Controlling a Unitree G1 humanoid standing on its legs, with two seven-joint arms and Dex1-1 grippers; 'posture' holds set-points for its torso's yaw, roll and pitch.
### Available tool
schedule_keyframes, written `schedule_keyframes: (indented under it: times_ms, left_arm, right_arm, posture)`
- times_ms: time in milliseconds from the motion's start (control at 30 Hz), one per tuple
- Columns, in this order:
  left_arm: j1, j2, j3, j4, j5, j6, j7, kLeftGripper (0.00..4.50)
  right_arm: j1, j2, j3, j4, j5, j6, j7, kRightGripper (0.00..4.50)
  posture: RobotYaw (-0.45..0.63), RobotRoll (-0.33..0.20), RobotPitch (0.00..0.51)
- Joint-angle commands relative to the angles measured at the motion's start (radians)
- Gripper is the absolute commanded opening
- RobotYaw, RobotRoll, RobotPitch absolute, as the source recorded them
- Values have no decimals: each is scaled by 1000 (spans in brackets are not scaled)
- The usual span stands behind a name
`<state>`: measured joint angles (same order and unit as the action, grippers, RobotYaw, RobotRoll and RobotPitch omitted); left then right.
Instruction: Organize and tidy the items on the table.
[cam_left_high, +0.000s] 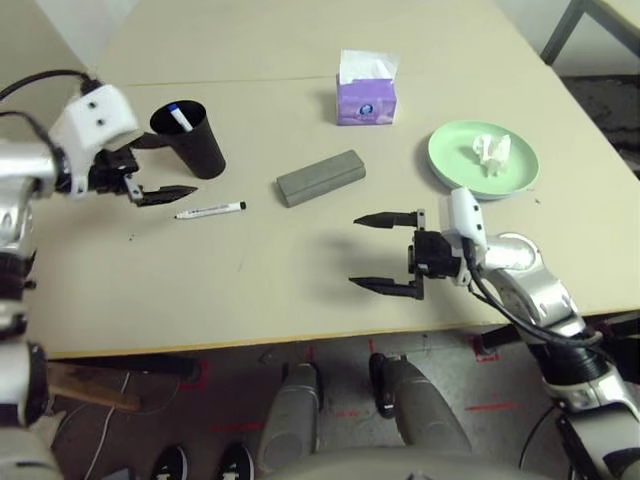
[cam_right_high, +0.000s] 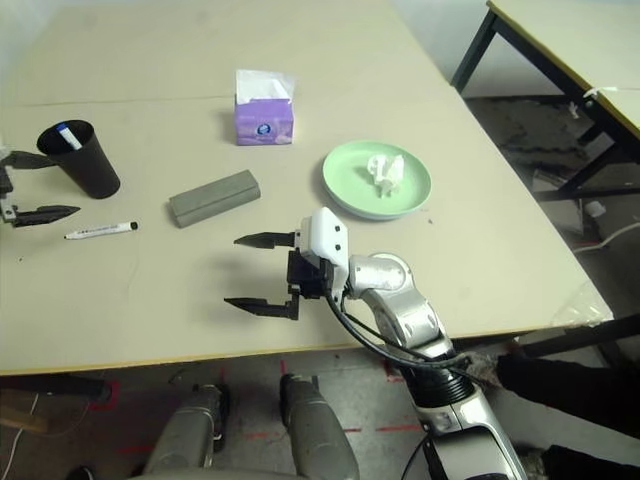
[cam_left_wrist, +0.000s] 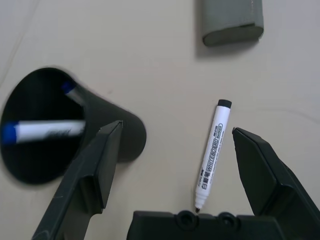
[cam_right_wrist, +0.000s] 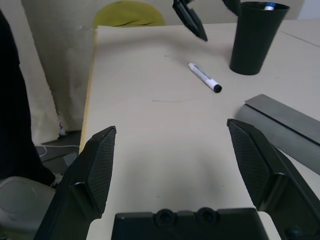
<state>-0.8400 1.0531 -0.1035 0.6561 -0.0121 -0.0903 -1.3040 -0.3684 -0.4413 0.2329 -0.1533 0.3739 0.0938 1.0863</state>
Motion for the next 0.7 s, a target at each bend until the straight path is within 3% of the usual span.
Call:
schedule_keyframes:
  times_ms: [33, 300, 700]
  left_arm:
    - [-24, -14, -53, 86, 65, -79, -48, 4470]
    - [-15, -21, -97, 166, 129, -171, -97, 4470]
    - [-49, -85, -97, 250, 199, -251, 6, 4470]
  right_arm:
    - [19, -1, 7, -31, -12, 10, -16, 4500]
    - [26, -11, 2, -52, -6, 22, -33, 4500]
    - [19, -11, 2, -76, 2, 41, -40, 4500]
  posture:
    - [-144, 0, 216]
    - [-152, 0, 210]
    - [-153, 0, 198]
